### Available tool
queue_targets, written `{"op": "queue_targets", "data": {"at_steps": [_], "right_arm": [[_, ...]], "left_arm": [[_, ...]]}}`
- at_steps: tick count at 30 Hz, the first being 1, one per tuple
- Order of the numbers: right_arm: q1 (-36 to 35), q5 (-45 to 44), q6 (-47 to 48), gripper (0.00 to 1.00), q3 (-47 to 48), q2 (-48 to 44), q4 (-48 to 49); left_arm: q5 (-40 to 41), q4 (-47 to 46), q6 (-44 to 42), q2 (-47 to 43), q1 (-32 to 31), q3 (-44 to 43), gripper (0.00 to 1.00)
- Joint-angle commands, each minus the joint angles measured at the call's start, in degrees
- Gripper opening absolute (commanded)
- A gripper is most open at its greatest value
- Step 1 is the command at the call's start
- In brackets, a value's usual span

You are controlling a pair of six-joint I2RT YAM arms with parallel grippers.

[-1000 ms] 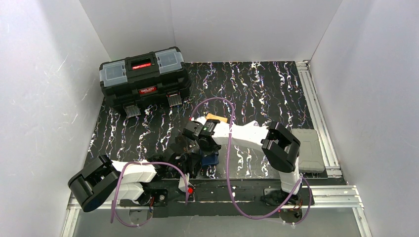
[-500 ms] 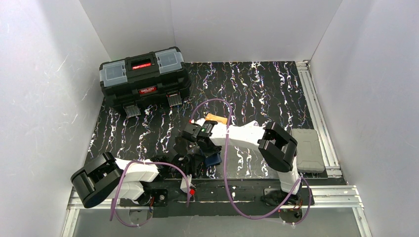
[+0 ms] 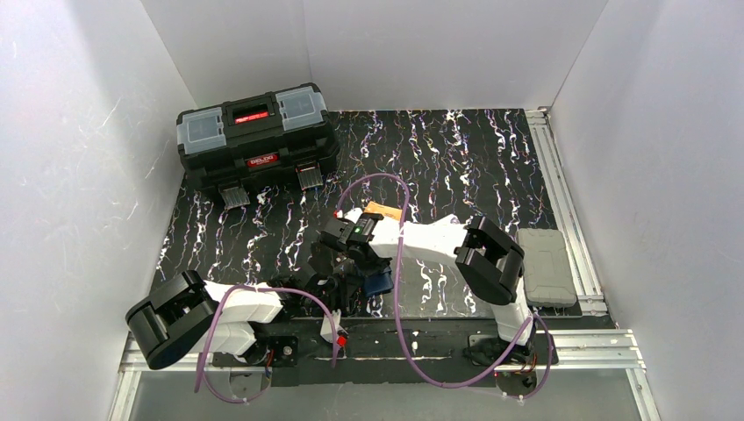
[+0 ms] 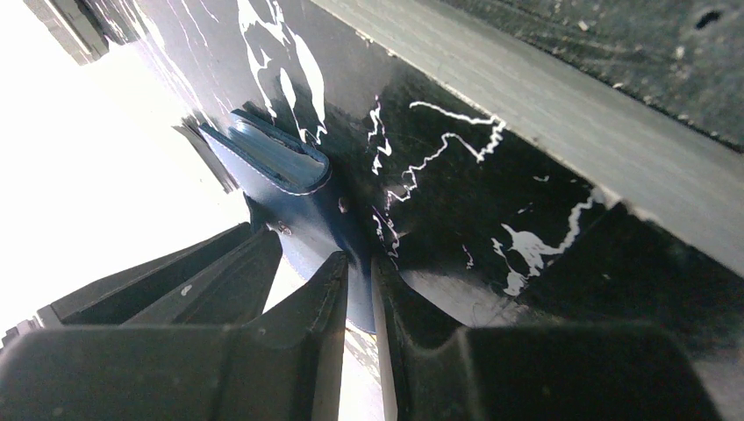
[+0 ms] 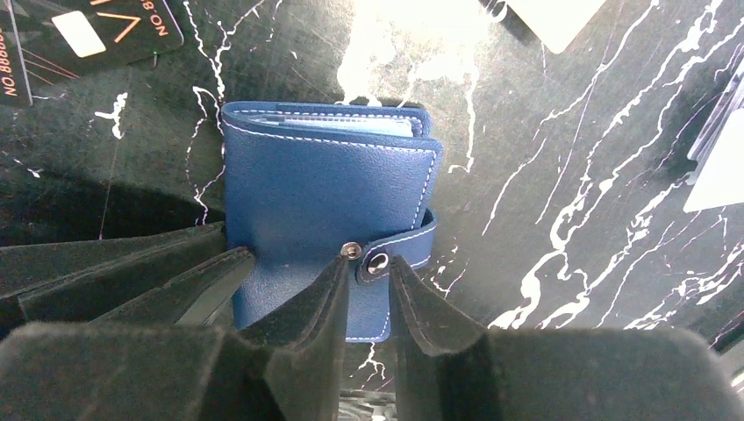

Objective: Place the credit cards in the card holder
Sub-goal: Close the card holder at the center of the board.

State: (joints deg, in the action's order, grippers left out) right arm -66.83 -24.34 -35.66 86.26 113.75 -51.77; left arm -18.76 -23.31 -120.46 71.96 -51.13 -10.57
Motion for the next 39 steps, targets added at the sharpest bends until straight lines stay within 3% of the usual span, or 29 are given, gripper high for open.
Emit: {"op": "queue_targets", "data": {"at_steps": [1, 13, 21, 29, 33, 39], "right_arm": [[-0.57, -2.38, 0.26, 0.30, 2.83, 0.02, -1.51], [-0.58, -2.11, 0.17, 0.21, 3.04, 1.16, -2.06], [-0.58, -3.86, -0.63, 0.01, 2.44, -0.18, -2.20], [-2.33, -8.96, -0.99, 0.01, 4.66, 0.58, -5.91], [-3.78, -10.90, -0.32, 0.30, 6.26, 2.09, -7.15], [-3.92, -9.23, 0.57, 0.40, 6.54, 3.14, -6.35]], "left_arm": [[0.35, 14.80, -9.05, 2.76, -0.58, 2.61, 0.17], [0.33, 15.05, -8.25, 2.25, -0.66, 2.41, 0.16], [0.44, 15.07, -8.26, 2.26, -0.75, 2.39, 0.16], [0.37, 15.27, -8.17, 2.06, -0.97, 2.57, 0.16], [0.40, 15.39, -8.04, 1.96, -0.94, 2.44, 0.16], [0.52, 15.47, -7.84, 1.80, -1.01, 2.35, 0.16]]}}
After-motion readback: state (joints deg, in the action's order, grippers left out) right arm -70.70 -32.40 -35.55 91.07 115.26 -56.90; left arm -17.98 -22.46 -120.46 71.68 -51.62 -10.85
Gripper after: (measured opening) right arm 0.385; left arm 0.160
